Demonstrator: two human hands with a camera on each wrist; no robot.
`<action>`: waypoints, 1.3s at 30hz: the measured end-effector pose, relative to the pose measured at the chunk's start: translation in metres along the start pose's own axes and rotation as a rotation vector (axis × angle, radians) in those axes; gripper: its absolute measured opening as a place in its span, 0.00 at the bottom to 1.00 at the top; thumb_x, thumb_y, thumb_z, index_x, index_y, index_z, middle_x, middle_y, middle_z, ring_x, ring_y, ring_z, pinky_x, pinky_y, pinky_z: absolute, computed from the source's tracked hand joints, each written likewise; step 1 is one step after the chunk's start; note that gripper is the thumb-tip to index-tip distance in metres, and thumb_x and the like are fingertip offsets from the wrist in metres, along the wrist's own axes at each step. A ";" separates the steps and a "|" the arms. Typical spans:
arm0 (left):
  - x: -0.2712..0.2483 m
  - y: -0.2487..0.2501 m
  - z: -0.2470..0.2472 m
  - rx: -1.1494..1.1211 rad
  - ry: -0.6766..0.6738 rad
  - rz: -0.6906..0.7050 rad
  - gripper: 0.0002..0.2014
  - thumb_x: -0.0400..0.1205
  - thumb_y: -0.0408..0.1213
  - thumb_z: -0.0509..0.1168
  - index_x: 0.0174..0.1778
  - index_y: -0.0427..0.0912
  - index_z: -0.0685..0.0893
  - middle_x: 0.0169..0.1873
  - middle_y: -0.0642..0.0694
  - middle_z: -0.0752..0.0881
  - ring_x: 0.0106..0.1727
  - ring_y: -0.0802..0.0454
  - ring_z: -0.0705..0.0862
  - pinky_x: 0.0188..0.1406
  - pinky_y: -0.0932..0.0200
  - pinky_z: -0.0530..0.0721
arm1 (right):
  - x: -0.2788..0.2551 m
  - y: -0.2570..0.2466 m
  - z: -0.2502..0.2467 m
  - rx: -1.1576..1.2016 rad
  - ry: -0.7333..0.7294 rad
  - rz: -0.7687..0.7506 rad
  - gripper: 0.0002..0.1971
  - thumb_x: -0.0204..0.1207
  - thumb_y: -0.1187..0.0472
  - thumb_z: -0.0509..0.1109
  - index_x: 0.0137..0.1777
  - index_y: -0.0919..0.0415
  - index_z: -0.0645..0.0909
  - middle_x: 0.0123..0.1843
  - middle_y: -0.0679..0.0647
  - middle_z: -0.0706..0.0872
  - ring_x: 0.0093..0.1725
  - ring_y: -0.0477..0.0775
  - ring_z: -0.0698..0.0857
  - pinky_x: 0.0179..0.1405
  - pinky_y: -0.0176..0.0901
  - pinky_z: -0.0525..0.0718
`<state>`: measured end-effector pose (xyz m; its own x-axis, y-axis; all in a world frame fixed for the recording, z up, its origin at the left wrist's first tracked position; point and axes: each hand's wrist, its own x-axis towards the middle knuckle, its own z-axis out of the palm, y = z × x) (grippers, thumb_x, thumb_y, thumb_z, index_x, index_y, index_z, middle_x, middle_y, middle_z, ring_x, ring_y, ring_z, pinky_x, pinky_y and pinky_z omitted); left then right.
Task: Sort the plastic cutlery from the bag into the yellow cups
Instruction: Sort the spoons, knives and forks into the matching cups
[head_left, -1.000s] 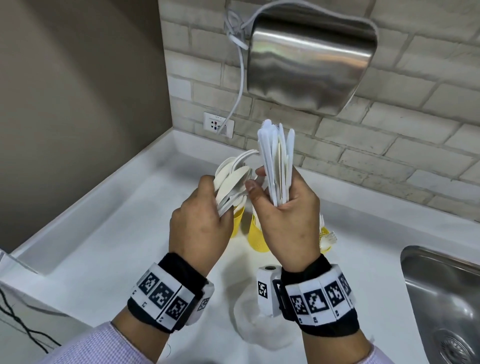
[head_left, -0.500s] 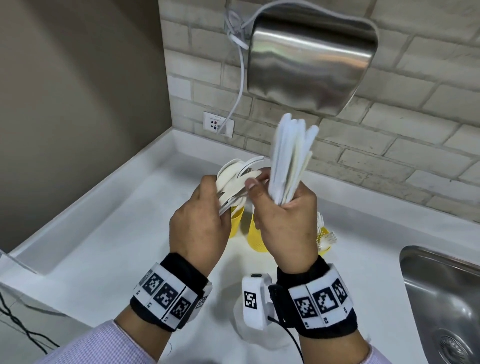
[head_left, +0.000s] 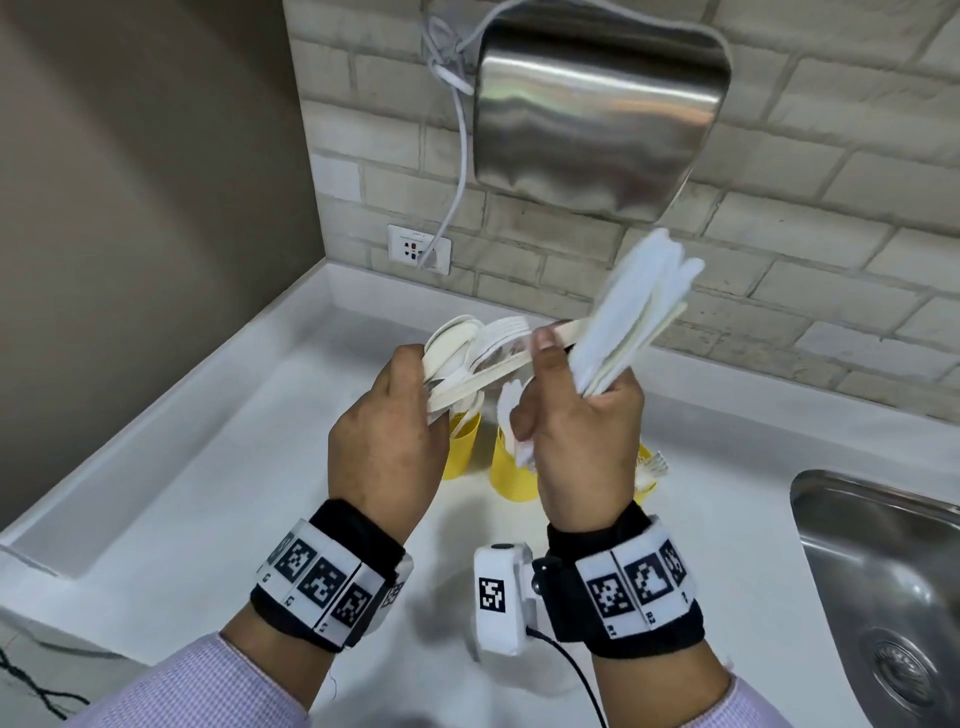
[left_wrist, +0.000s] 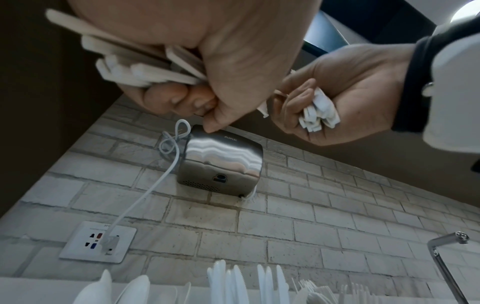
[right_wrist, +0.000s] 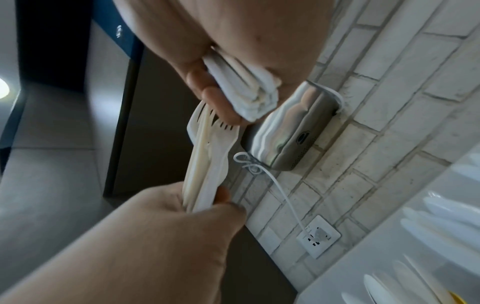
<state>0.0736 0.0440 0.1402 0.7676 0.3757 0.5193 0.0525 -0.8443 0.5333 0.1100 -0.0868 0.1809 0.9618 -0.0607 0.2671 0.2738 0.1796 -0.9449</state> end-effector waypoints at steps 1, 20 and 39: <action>0.001 -0.001 0.000 -0.002 0.002 0.008 0.14 0.80 0.35 0.70 0.56 0.46 0.73 0.40 0.43 0.86 0.35 0.32 0.83 0.31 0.56 0.68 | 0.003 -0.001 -0.001 0.086 0.037 0.014 0.13 0.84 0.57 0.73 0.42 0.65 0.81 0.23 0.58 0.79 0.20 0.57 0.75 0.24 0.46 0.76; 0.024 -0.004 0.034 -0.055 -0.103 0.067 0.15 0.77 0.32 0.70 0.58 0.42 0.77 0.43 0.44 0.88 0.36 0.33 0.83 0.32 0.57 0.68 | 0.050 0.000 -0.027 0.583 0.334 0.061 0.12 0.88 0.58 0.68 0.42 0.58 0.73 0.27 0.53 0.70 0.21 0.53 0.71 0.26 0.43 0.77; 0.037 0.007 0.031 -1.299 -0.623 -0.671 0.13 0.92 0.32 0.59 0.42 0.32 0.78 0.33 0.38 0.82 0.34 0.40 0.85 0.35 0.54 0.86 | 0.014 0.022 0.002 0.074 -0.033 -0.229 0.10 0.85 0.58 0.70 0.47 0.63 0.76 0.27 0.73 0.78 0.25 0.69 0.80 0.30 0.47 0.84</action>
<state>0.1220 0.0399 0.1422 0.9780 0.0459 -0.2034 0.1669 0.4124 0.8956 0.1293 -0.0813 0.1641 0.8738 -0.0766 0.4802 0.4839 0.2358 -0.8428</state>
